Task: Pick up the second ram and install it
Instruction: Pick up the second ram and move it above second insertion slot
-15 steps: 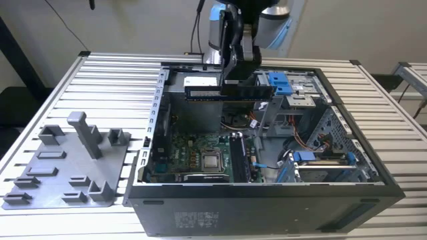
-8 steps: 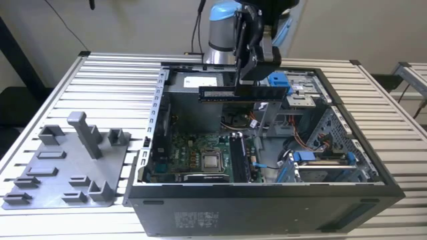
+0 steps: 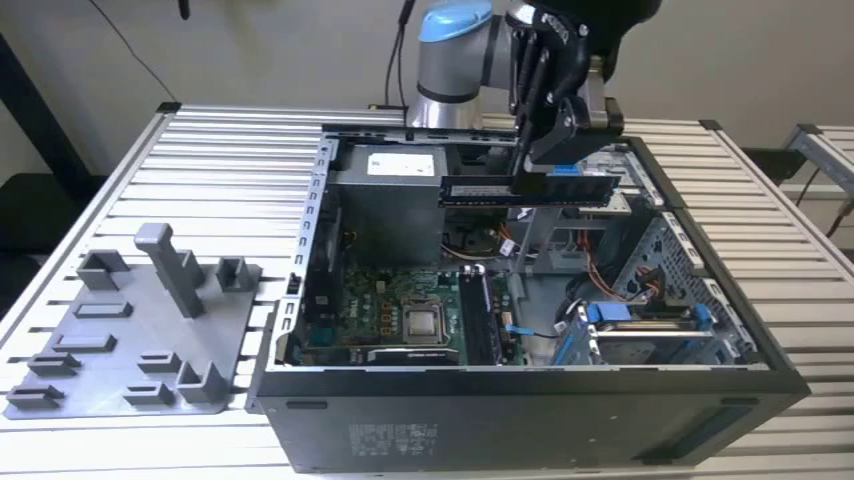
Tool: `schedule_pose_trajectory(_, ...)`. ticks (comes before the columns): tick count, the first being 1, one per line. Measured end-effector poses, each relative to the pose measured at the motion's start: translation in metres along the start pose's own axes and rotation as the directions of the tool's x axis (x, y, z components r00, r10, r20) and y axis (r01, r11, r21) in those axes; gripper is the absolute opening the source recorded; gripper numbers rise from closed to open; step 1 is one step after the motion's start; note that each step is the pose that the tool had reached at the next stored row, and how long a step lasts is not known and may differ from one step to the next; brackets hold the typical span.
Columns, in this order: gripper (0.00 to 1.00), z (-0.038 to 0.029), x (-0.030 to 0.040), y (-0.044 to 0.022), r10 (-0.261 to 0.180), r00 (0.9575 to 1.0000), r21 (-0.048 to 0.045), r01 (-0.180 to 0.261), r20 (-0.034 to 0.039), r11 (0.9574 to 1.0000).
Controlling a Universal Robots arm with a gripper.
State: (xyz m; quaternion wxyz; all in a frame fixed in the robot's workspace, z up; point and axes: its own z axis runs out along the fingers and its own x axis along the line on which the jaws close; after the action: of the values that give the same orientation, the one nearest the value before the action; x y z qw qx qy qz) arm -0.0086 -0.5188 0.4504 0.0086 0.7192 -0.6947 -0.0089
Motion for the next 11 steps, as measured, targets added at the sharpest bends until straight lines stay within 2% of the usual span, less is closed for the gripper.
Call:
schedule_pose_trajectory(7,0.14,-0.0005,0.0022,-0.0207,0.000,1.0000,-0.0001,0.000,0.0001,1.0000)
schedule_pose_trajectory(9,0.14,-0.0005,0.0023,-0.0236,0.000,1.0000,-0.0002,0.000,0.0002,1.0000)
schedule_pose_trajectory(11,0.14,-0.0005,0.0023,-0.0237,0.000,1.0000,-0.0002,0.000,0.0001,1.0000)
